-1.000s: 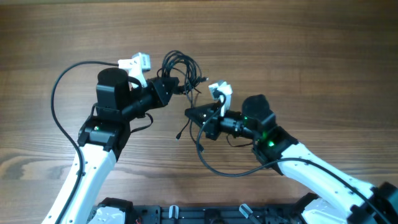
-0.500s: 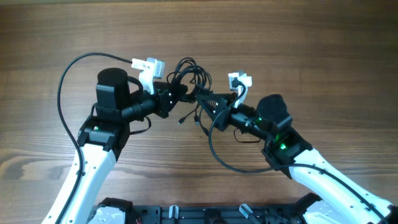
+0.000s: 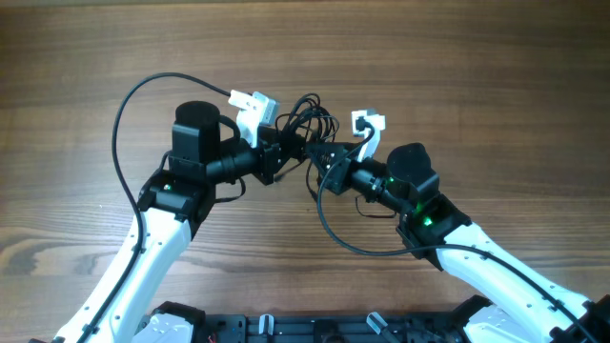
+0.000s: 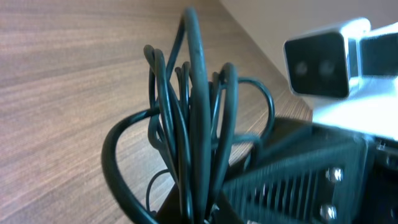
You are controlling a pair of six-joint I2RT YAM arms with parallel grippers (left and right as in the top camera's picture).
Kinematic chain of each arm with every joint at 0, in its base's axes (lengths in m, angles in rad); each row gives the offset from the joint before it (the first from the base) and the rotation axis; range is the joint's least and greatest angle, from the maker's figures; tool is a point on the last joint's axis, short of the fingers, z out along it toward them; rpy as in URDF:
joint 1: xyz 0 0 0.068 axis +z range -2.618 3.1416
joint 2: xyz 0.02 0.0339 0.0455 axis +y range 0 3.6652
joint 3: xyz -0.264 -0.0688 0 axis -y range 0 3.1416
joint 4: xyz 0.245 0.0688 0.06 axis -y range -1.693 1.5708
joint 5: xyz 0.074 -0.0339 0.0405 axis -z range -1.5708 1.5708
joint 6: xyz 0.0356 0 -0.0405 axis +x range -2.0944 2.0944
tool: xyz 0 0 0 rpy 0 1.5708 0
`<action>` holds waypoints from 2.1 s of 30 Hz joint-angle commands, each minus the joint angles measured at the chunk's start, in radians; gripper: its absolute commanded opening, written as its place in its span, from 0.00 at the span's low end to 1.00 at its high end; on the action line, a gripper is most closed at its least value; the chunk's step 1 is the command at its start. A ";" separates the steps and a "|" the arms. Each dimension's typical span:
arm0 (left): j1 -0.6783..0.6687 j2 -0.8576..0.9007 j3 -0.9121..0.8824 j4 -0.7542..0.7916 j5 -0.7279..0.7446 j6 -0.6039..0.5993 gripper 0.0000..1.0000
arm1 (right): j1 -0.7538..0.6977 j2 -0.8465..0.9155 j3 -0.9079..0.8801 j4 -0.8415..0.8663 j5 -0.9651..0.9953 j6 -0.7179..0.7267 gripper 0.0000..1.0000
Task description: Untangle cables
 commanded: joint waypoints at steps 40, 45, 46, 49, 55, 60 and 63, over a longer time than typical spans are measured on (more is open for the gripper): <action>0.247 0.011 0.005 0.118 0.444 -0.153 0.04 | -0.354 0.050 0.013 0.213 -0.626 -0.082 1.00; 0.245 0.011 0.005 0.115 0.798 0.151 0.04 | -0.454 0.050 0.013 0.226 -0.644 -0.191 0.92; 0.245 0.011 0.004 0.114 0.823 0.158 0.04 | -0.449 0.050 0.013 0.236 -0.662 -0.220 0.90; 0.239 0.013 0.003 0.111 0.836 0.158 0.04 | -0.423 0.050 0.013 0.288 -0.755 -0.236 0.84; 0.127 0.089 0.003 0.100 0.802 0.158 0.04 | -0.325 0.051 0.013 0.303 -0.764 -0.233 0.60; 0.106 0.112 0.003 0.100 0.803 0.158 0.10 | -0.301 0.051 0.013 0.299 -0.742 -0.200 0.04; 0.108 0.112 0.003 0.102 0.803 0.154 1.00 | -0.301 0.051 0.013 0.236 -0.809 -0.187 0.04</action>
